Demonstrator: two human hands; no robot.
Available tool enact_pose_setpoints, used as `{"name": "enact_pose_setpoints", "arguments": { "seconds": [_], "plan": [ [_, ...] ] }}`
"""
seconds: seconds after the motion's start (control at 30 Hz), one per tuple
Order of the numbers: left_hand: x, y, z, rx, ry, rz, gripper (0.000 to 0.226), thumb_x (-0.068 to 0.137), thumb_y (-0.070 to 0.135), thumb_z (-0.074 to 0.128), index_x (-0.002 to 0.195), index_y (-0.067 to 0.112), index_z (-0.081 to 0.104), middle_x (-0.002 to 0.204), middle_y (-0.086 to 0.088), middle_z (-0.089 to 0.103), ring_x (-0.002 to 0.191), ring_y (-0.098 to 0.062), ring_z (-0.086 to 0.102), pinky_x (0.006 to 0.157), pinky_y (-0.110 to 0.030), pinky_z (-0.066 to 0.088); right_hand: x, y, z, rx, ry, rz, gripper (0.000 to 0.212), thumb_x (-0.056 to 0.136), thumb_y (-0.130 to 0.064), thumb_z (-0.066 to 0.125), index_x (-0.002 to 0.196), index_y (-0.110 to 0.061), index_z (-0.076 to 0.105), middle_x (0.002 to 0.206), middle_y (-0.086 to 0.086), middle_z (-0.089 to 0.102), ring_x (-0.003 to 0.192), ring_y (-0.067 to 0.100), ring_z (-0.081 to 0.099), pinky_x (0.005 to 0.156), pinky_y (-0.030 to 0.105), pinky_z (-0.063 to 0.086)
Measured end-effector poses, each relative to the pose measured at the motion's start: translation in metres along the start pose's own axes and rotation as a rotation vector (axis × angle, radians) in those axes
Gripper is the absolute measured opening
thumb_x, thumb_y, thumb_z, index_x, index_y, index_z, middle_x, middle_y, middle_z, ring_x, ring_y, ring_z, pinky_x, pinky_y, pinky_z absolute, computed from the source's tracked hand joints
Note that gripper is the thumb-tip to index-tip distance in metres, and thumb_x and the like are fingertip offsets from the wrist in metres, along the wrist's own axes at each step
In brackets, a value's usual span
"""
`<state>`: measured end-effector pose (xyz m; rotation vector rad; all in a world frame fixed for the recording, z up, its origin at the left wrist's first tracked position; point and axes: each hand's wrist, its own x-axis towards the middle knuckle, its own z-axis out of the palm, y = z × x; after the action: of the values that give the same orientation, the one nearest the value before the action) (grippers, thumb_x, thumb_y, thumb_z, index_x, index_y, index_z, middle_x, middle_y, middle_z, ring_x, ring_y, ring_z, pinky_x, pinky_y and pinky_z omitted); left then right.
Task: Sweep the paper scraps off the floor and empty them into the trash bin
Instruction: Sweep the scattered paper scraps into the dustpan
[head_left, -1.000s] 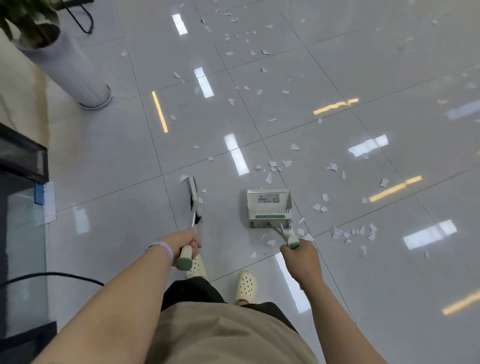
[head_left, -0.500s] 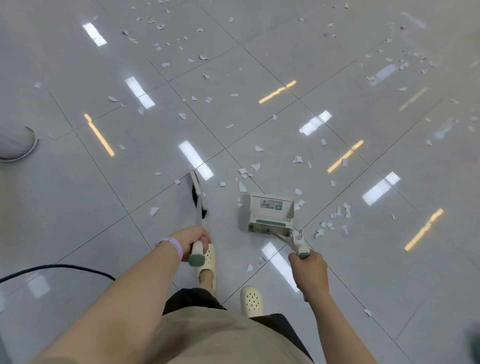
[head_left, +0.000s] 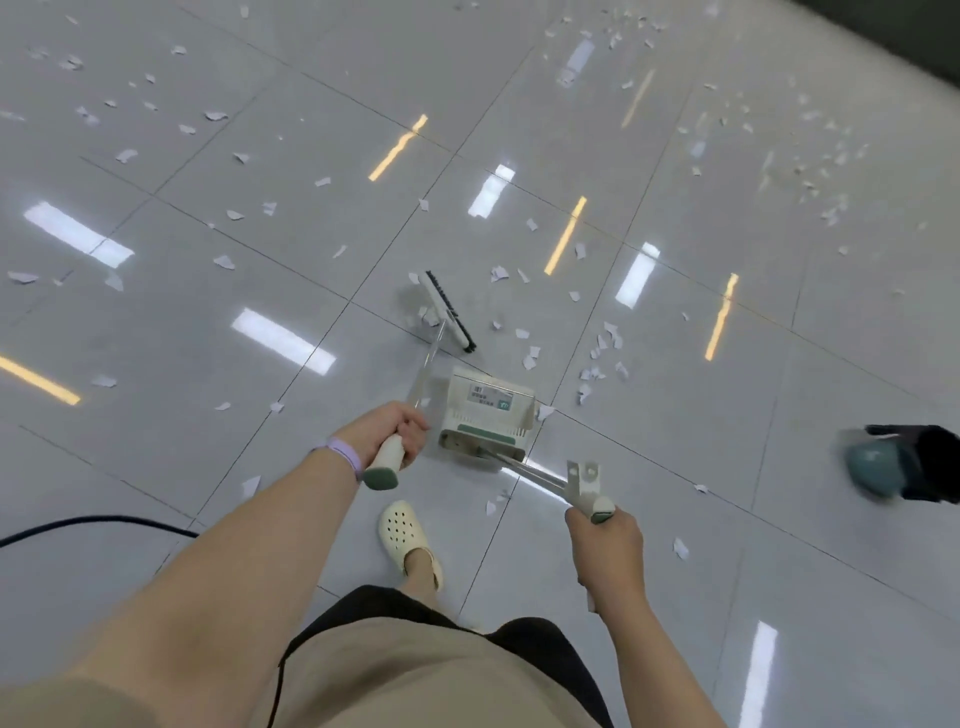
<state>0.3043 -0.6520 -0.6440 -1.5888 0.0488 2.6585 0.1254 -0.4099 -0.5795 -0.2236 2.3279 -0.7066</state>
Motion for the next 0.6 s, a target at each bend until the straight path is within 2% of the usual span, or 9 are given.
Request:
{"name": "enact_pose_setpoints", "arguments": {
  "seconds": [0.13,0.3,0.47,0.6],
  "plan": [
    [-0.001,-0.022,0.001,0.228,0.064,-0.061,0.029,0.093,-0.002,0.044,0.071,0.015,0.035,0.048,0.005,0.032,0.029,-0.004,0.032,0.027,-0.015,0.029,-0.024,0.021,-0.006,0.096,0.077,0.054,0.023,0.080,-0.011,0.055,0.066,-0.012,0.037,0.057,0.002,0.033,0.056,0.021,0.029,0.053,0.032,0.032],
    [-0.012,-0.066,-0.006,0.433,0.063,-0.165,0.030,0.089,-0.004,0.047,0.068,0.015,0.039,0.054,0.004,0.035,0.033,-0.006,0.034,0.032,-0.013,0.031,-0.066,0.072,-0.018,0.196,0.235,0.149,0.019,0.080,-0.011,0.054,0.068,-0.010,0.040,0.061,0.006,0.036,0.057,0.022,0.033,0.052,0.033,0.034],
    [-0.025,-0.133,-0.012,0.819,0.138,-0.299,0.022,0.088,-0.005,0.052,0.074,0.012,0.045,0.062,0.000,0.039,0.037,-0.008,0.037,0.034,-0.015,0.033,-0.118,0.135,-0.022,0.352,0.385,0.283,0.017,0.081,-0.013,0.056,0.076,0.003,0.053,0.061,0.009,0.046,0.054,0.024,0.041,0.050,0.033,0.038],
    [-0.026,-0.181,-0.027,1.068,0.162,-0.423,0.022,0.086,-0.003,0.054,0.072,0.012,0.046,0.059,0.000,0.041,0.036,-0.007,0.037,0.032,-0.016,0.032,-0.166,0.184,-0.015,0.423,0.446,0.394,0.016,0.082,-0.014,0.056,0.071,-0.003,0.051,0.060,0.009,0.047,0.052,0.024,0.042,0.050,0.032,0.037]
  ]
}}
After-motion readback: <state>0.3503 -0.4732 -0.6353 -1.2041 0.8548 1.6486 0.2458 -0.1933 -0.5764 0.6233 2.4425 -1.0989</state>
